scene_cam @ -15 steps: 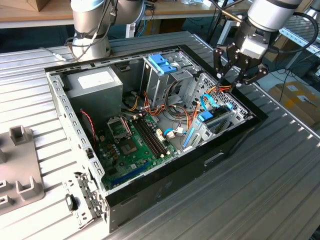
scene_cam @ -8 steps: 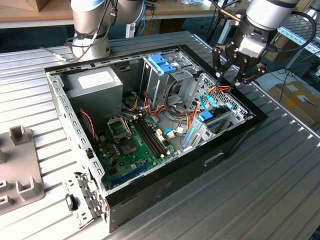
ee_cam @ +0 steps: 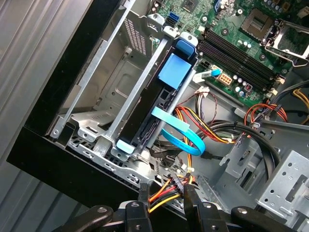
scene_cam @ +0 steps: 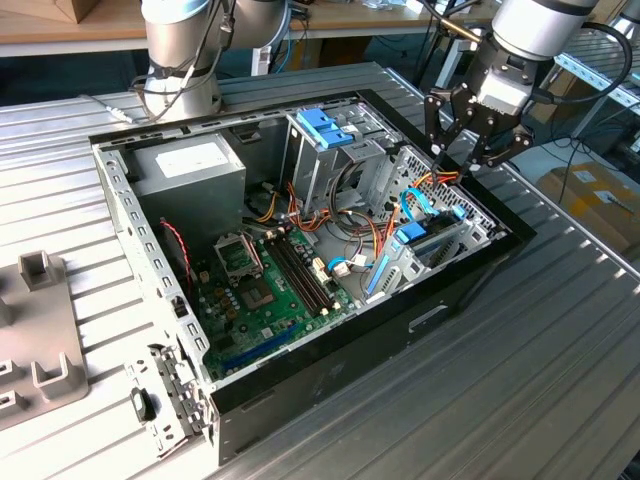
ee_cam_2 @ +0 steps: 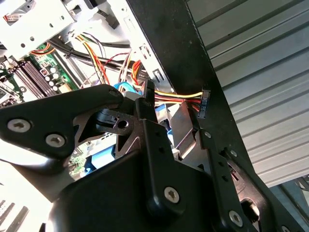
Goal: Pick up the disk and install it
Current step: 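Insert the second disk wire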
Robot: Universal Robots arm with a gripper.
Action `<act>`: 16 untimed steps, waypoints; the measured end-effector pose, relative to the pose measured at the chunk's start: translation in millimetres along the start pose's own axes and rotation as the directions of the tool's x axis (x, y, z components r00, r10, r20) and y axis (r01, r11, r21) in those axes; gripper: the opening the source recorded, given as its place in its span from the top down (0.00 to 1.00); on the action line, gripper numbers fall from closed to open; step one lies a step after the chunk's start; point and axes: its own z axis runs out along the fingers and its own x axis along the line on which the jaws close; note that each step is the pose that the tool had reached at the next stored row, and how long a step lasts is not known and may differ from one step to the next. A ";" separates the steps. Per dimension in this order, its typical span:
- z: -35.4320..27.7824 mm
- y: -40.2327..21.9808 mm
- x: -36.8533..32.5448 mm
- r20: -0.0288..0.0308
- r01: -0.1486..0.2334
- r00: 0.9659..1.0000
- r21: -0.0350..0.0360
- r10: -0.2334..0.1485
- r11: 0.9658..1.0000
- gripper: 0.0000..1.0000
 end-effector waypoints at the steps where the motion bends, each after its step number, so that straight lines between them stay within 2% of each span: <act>1: 0.0 0.0 0.0 0.000 0.000 1.000 0.000 0.000 1.000 0.58; 5: -0.7 -0.2 0.1 0.000 0.000 1.000 0.000 0.000 1.000 0.58; 10: -7.0 -1.0 0.3 0.000 0.000 1.000 0.000 0.000 1.000 0.58; 16: -8.6 -8.8 5.0 -0.002 0.000 1.000 -0.006 0.000 1.000 0.58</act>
